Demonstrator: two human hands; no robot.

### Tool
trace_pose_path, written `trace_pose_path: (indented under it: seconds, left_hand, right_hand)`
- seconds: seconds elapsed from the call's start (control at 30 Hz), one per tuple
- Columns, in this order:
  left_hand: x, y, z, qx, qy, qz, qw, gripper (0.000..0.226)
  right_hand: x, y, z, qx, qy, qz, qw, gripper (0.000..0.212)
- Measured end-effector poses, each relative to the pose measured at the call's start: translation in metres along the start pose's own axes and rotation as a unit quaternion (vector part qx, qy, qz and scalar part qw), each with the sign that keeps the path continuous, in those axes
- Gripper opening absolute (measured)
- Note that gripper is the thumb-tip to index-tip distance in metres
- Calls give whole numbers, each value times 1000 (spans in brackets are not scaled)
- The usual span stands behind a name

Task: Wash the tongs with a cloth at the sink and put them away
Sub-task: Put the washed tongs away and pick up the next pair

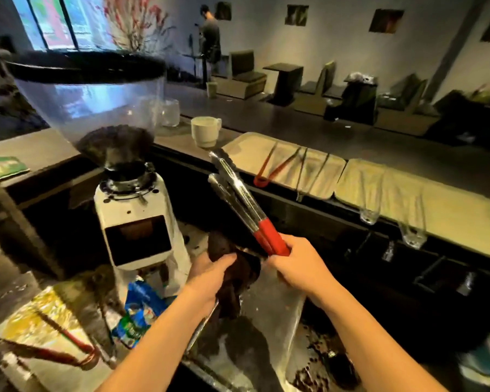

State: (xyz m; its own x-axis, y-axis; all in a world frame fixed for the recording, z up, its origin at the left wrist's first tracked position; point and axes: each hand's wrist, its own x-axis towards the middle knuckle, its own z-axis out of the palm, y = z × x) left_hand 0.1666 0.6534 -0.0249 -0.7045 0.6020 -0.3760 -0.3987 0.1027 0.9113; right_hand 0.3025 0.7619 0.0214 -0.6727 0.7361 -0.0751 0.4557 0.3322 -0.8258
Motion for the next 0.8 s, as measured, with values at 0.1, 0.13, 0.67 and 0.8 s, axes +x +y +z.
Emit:
trace_pose_path:
  seconds: [0.1,0.13,0.67,0.8]
  left_hand:
    - [19,7,23,16,1,-2,1000,19]
    - [26,8,27,15,-3,-2,1000,19]
    - [82,22,13,22,25,13,999,13]
    - [89,22,4,30,32,21,999,23]
  right_hand:
    - [16,-6,-19,14,0,5,1000,33]
    - [25,-13,-24,19,1,8,1000,26]
    - [242,-121,-32,-276,-42,118,953,46]
    - [263,-109,-12,-389,-9,75,918,35]
